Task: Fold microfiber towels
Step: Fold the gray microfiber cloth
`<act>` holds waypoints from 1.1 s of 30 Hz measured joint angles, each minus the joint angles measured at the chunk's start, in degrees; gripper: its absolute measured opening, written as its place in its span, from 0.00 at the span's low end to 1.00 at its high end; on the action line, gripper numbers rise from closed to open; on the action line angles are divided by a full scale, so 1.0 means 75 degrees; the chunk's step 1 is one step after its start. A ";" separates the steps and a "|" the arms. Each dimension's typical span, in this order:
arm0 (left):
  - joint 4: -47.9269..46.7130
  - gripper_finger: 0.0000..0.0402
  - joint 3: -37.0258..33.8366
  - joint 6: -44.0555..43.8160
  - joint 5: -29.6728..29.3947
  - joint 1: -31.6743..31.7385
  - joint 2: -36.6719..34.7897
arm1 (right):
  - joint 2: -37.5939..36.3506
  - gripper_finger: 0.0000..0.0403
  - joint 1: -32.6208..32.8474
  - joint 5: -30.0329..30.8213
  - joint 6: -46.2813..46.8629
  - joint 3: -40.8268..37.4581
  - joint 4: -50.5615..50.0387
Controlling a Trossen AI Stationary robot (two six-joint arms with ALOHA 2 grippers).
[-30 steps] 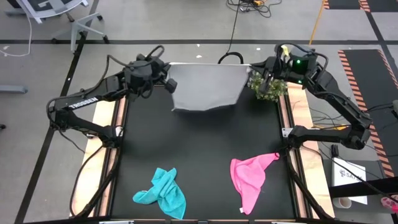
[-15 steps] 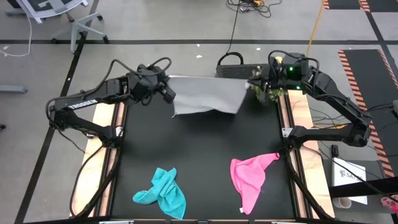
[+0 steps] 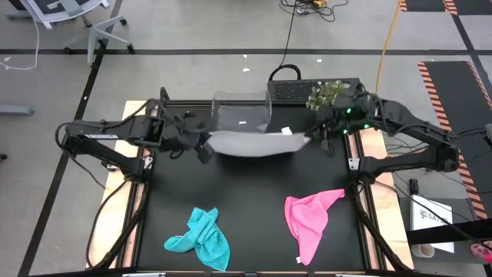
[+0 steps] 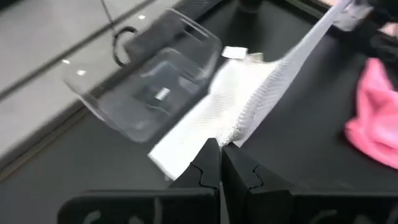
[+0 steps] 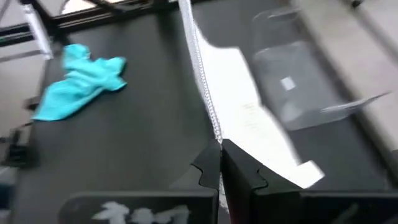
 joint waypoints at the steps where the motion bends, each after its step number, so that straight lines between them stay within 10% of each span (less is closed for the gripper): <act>1: 0.0000 0.00 -0.0056 -0.0228 0.0013 -0.0180 0.0013 | 0.0006 0.00 0.0188 0.0005 0.0213 -0.0139 -0.0001; 19: 0.2921 0.00 -0.3394 -0.4761 0.1711 -0.2014 0.0087 | 0.0015 0.00 0.2880 0.0030 0.4239 -0.4566 0.5003; 33: 0.4439 0.00 -0.3990 -0.5820 0.3397 -0.2212 0.0084 | 0.0015 0.00 0.4242 0.0077 0.6665 -0.5223 0.6364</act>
